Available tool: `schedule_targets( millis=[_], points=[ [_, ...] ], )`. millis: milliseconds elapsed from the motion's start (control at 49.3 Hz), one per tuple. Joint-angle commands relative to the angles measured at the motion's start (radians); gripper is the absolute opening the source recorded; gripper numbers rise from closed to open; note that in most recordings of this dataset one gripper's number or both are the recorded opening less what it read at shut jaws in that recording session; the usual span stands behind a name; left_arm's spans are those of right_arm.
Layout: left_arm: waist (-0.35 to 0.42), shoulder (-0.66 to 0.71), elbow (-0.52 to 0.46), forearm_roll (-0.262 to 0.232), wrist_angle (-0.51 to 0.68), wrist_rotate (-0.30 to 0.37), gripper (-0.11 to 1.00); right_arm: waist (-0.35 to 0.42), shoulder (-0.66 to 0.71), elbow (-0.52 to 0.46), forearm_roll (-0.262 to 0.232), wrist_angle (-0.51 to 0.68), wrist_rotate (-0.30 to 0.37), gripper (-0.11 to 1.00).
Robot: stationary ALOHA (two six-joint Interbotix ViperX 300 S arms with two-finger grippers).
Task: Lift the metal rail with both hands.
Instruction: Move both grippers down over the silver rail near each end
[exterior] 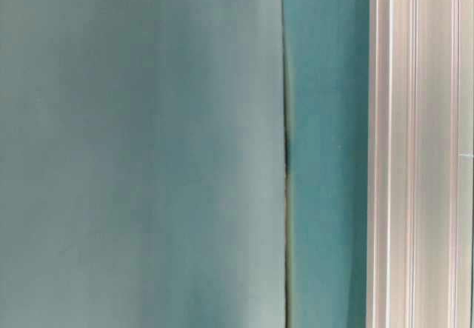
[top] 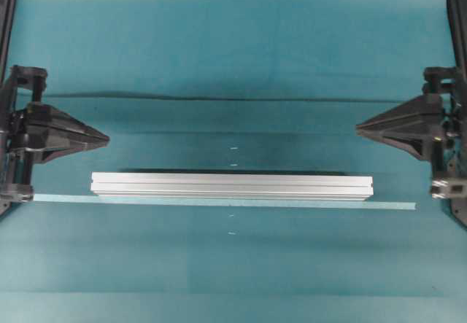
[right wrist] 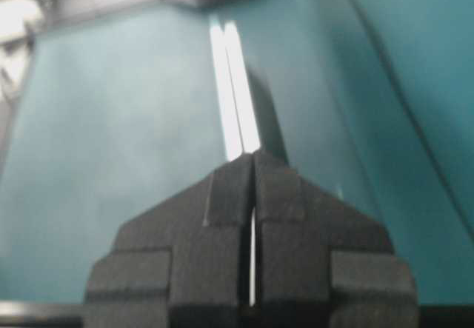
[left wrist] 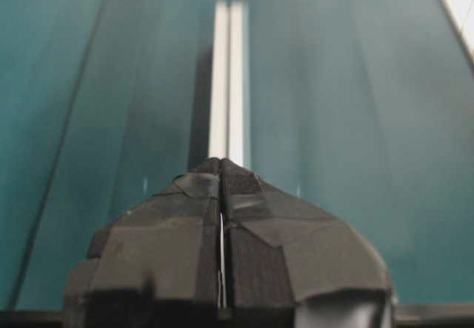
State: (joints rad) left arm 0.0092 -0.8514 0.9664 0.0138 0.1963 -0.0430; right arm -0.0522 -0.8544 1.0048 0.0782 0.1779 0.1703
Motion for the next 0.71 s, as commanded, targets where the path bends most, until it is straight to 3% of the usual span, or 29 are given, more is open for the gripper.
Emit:
schedule_targets(
  millis=[0, 162, 690],
  points=[
    [0.003, 0.026, -0.071, 0.002, 0.100, 0.005, -0.05, -0.008, 0.051, -0.081, 0.005, 0.124, 0.002, -0.04],
    [0.003, 0.078, -0.146, 0.003, 0.276, 0.006, -0.05, -0.009, 0.152, -0.183, 0.005, 0.313, 0.003, -0.04],
    [0.000, 0.328, -0.324, 0.008, 0.664, 0.012, -0.05, 0.000, 0.545, -0.477, -0.011, 0.810, -0.031, -0.04]
  ],
)
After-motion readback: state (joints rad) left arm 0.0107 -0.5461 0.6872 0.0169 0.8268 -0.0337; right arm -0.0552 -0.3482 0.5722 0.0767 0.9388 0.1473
